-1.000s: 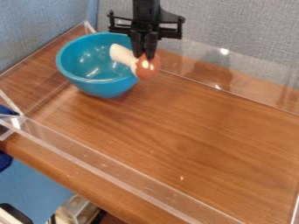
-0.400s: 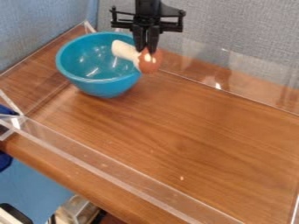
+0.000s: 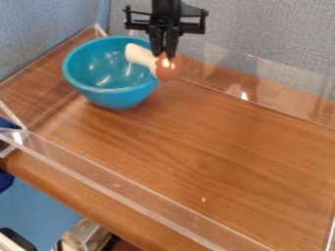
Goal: Put the mushroom in the blue bowl
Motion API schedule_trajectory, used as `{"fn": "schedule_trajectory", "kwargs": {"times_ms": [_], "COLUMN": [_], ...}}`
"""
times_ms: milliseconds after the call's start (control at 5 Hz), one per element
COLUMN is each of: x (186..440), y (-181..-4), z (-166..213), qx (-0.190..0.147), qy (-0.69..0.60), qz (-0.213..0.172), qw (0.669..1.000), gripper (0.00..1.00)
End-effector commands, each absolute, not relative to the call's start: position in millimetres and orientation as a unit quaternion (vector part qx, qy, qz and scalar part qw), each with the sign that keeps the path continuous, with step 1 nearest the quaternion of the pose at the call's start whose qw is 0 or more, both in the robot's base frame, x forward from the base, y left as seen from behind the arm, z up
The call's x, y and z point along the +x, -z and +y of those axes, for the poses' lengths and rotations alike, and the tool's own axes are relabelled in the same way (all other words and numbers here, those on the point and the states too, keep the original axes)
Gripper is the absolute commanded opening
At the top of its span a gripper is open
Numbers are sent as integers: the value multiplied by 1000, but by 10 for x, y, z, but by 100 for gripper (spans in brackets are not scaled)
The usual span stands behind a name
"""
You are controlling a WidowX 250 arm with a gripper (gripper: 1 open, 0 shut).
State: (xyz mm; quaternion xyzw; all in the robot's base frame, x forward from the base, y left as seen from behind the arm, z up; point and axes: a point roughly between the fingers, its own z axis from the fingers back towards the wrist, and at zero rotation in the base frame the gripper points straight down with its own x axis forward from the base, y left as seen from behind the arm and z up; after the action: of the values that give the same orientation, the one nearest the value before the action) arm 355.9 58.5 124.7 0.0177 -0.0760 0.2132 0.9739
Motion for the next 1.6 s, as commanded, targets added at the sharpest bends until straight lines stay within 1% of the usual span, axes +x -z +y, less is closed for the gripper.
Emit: {"fn": "schedule_trajectory", "kwargs": {"times_ms": [0, 400, 1400], "x": [3615, 3612, 3574], "y": [-1424, -1439, -1424], "z": [690, 767, 709], "qx": [15, 16, 15], "qy": [-231, -247, -243], "qz": [-101, -96, -77], "qw": [968, 964, 967], "gripper": [0, 0, 0]}}
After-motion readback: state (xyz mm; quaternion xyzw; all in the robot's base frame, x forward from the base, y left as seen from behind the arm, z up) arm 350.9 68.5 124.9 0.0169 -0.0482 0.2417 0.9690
